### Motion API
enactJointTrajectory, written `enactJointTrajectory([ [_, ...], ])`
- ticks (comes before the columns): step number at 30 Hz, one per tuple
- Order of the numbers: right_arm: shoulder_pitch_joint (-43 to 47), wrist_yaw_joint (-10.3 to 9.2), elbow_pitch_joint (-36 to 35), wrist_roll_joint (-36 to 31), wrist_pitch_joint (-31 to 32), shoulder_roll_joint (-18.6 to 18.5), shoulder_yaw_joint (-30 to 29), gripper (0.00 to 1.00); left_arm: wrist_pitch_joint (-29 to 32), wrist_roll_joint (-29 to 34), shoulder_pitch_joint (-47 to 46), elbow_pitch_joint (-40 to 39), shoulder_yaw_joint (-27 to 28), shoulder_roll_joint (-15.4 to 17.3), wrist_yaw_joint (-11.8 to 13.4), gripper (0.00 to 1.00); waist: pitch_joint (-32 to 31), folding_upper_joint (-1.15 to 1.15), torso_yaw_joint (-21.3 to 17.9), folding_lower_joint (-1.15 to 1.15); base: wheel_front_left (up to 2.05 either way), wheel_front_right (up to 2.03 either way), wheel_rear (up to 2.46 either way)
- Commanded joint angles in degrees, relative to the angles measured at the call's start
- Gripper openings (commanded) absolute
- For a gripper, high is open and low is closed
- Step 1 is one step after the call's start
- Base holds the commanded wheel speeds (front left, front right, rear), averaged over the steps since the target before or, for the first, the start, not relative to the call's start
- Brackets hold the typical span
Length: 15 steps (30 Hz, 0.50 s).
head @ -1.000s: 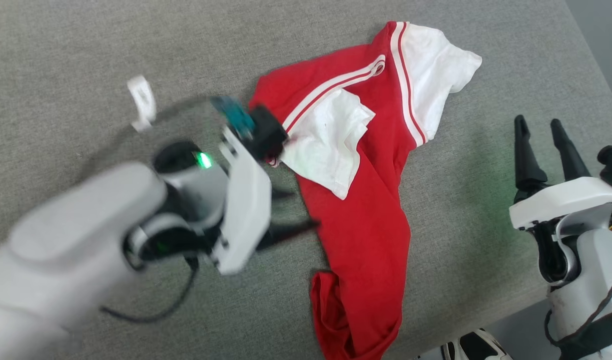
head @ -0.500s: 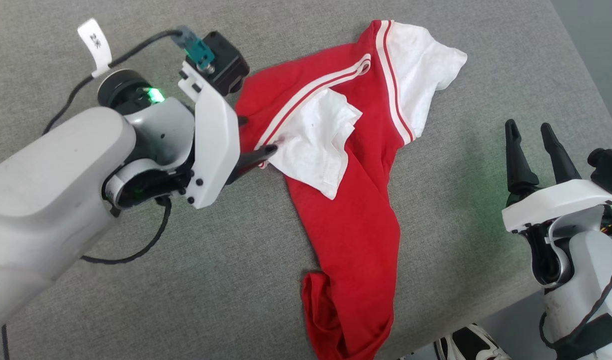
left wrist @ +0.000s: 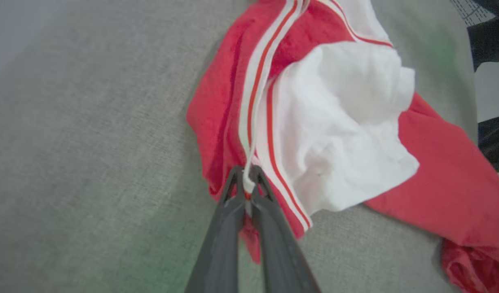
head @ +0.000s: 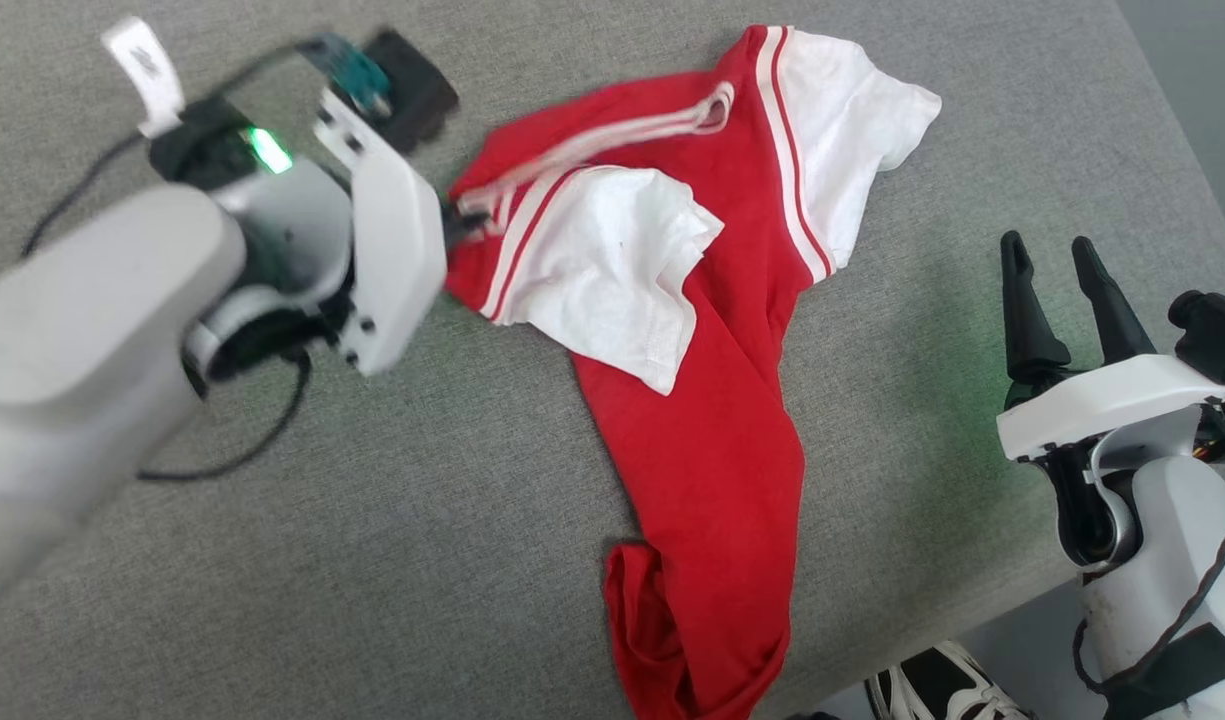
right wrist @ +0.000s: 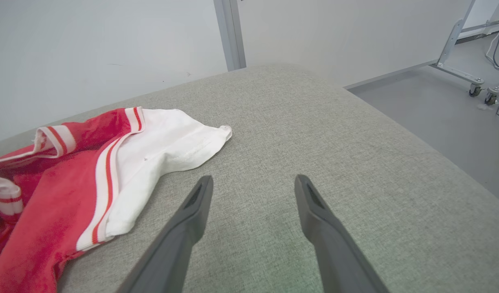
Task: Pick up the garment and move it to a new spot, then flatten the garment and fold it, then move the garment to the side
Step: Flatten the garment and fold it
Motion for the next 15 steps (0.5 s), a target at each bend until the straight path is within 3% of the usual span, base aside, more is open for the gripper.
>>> enactJointTrajectory([
  [1,-0.2,0.00,-0.2,0.3,-0.4,0.1,0.1,1.00,-0.5,0.3,-1.6,0.5,0.5,0.2,-0.1,0.00,0.1,0.00,0.0,0.00,0.00,0.00,0.00],
  [5,-0.5,0.00,-0.1,0.6,-0.6,0.6,0.6,1.00,-3.5,4.7,-7.0,6.1,1.9,0.6,0.0,0.00,0.9,0.00,-0.4,0.00,0.00,0.00,0.00],
  [15,-2.4,0.00,1.4,1.9,-1.3,2.2,3.7,1.00,-10.0,16.5,-17.6,24.0,-1.8,-3.1,0.0,0.00,3.7,0.00,-3.2,0.00,0.00,0.00,0.00],
])
